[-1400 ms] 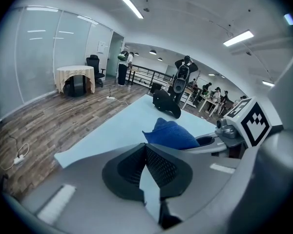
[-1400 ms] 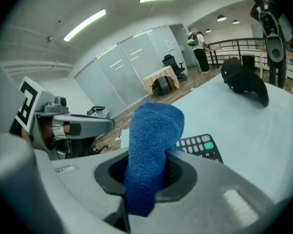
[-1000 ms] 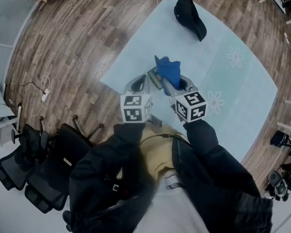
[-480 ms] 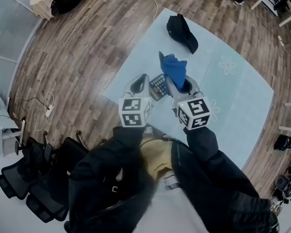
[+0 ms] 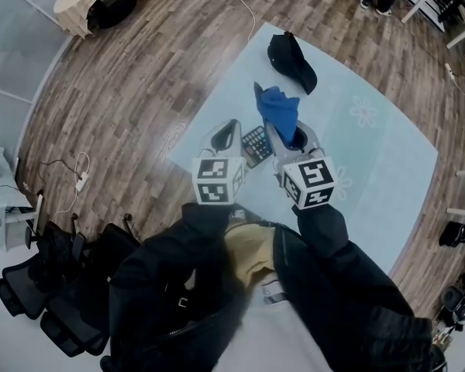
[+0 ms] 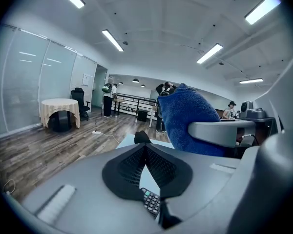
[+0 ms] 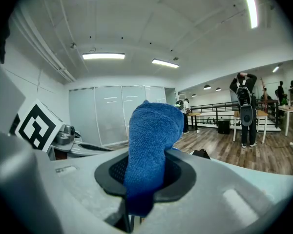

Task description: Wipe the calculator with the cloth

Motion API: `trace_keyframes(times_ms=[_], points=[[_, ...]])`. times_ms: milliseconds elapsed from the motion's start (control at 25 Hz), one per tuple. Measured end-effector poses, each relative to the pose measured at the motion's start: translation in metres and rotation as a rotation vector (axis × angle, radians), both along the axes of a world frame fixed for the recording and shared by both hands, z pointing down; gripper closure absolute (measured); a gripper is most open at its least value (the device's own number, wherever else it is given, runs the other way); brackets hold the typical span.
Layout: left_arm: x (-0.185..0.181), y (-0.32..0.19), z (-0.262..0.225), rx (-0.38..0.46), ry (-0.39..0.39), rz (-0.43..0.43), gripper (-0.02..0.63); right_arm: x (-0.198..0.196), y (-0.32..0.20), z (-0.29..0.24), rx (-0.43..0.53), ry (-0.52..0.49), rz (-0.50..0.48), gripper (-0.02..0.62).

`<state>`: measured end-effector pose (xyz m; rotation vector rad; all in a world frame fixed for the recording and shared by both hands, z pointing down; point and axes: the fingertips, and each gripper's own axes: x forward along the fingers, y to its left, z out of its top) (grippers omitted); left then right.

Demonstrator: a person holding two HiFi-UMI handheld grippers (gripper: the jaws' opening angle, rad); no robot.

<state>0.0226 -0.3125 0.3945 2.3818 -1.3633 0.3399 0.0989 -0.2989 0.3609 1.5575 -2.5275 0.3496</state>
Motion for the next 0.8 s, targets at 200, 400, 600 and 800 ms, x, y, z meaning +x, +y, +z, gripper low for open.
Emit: trace_keyframes(times_ms=[200, 400, 600, 800], points=[[0.002, -0.001, 0.002, -0.006, -0.001, 0.004, 0.615, -0.001, -0.002, 0.000, -0.004, -0.007, -0.006, 0.512], [0.002, 0.002, 0.007, -0.018, -0.009, 0.009, 0.615, 0.005, -0.001, 0.008, -0.030, -0.019, 0.014, 0.512], [-0.002, 0.004, 0.012, -0.036, -0.011, 0.006, 0.615, 0.005, 0.001, 0.010, -0.034, -0.014, 0.012, 0.512], [0.005, 0.007, 0.010, -0.035, -0.010, 0.015, 0.615, 0.009, 0.003, 0.008, -0.029, -0.006, 0.012, 0.512]])
